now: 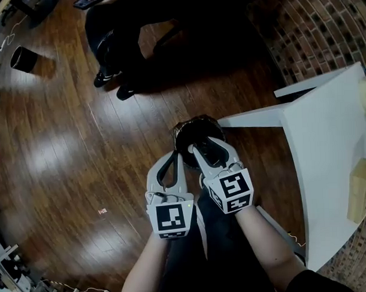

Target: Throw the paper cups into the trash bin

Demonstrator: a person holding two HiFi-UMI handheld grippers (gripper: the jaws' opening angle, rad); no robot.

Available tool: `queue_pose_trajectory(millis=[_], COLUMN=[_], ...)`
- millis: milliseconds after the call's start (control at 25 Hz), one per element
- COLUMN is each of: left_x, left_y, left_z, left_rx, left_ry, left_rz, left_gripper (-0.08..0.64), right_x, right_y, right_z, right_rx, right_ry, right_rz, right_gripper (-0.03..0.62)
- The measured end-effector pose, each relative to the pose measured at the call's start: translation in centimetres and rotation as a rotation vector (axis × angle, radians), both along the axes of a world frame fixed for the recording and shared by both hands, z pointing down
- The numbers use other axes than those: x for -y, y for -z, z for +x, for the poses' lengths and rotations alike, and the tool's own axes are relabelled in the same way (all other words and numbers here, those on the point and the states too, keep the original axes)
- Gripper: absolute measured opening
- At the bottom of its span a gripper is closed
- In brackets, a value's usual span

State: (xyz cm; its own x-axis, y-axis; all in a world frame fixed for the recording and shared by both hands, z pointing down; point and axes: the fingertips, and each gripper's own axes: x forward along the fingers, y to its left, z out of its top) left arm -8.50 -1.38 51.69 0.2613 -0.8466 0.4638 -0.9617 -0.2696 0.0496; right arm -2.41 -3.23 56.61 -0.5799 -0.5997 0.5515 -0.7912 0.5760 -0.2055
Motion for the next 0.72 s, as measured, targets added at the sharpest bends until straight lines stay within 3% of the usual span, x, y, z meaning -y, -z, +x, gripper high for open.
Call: queue_pose_trajectory(millis=[360, 720], left_x=[1.1, -0.9], left_y=[10.5, 20.0], left_z=[-1.5, -2.9], left_rx=[0.009, 0.020], left_ry=[0.009, 0.031], left_rz=[0.118, 0.232], left_gripper=[0.005, 0.005], right_x=[1.4, 1.3], right_y=[10.3, 20.9], right_z=[-0.7, -1.0], right_rx=[0.081, 0.132], right_ry=[-0.008, 0.026], right_rz=[0.097, 0.226], right_gripper=[0.064, 0.020])
